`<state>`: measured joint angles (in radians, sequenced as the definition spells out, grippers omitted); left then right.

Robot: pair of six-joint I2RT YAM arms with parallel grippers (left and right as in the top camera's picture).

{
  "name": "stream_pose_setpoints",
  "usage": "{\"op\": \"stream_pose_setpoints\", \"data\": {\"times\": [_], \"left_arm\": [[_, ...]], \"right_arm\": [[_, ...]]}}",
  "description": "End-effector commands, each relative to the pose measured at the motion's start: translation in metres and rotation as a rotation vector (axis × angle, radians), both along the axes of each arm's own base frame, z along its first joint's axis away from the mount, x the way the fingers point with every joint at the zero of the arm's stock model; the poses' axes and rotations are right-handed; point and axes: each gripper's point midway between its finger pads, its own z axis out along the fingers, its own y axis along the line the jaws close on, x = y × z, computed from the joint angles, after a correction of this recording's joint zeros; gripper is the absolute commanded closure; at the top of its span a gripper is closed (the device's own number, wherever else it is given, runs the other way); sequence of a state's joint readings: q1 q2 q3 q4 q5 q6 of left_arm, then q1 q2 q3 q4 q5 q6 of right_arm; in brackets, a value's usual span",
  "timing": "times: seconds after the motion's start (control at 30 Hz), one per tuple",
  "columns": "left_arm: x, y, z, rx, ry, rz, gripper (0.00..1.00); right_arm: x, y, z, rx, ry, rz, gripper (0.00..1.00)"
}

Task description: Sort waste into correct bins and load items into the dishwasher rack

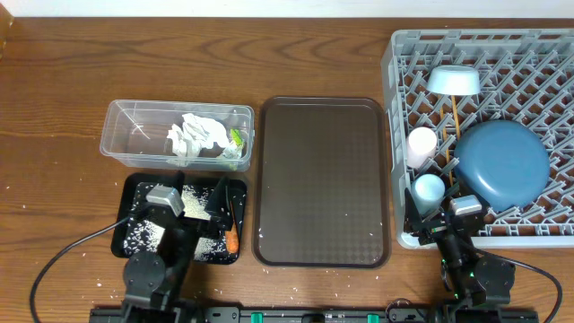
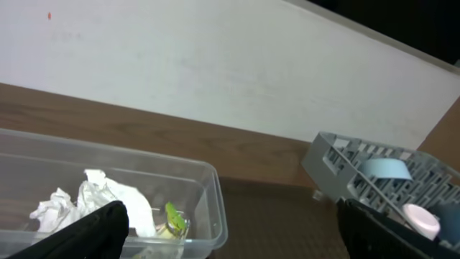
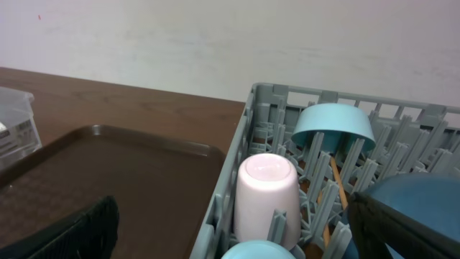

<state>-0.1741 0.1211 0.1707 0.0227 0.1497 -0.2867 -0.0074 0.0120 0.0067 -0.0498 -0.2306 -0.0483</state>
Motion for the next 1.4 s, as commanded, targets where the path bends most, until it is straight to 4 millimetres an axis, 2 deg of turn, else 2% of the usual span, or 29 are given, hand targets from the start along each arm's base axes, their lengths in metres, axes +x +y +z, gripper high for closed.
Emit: {"op": "stream_pose_setpoints", "data": {"times": [0.0,0.3,0.53,0.73,1.37], "left_arm": [[0.001,0.001,-0.008,0.008,-0.031,0.007,0.05],[0.002,0.001,-0.039,0.010,-0.021,0.008,0.05],[0.003,0.008,-0.046,0.022,0.007,0.037,0.05],[0.003,0.019,-0.075,0.038,0.123,0.079,0.05],[0.003,0.020,-0.074,0.038,0.122,0.081,0.05]], "right_arm": [[0.000,-0.003,-0.001,-0.013,-0.002,-0.014,0.01],[0.000,-0.003,-0.001,-0.013,-0.002,-0.014,0.01],[0.000,-0.003,-0.001,-0.013,-0.002,-0.014,0.01],[0.000,-0.003,-0.001,-0.013,-0.002,-0.014,0.01],[0.000,-0.003,-0.001,-0.013,-0.002,-0.015,0.01]]}}
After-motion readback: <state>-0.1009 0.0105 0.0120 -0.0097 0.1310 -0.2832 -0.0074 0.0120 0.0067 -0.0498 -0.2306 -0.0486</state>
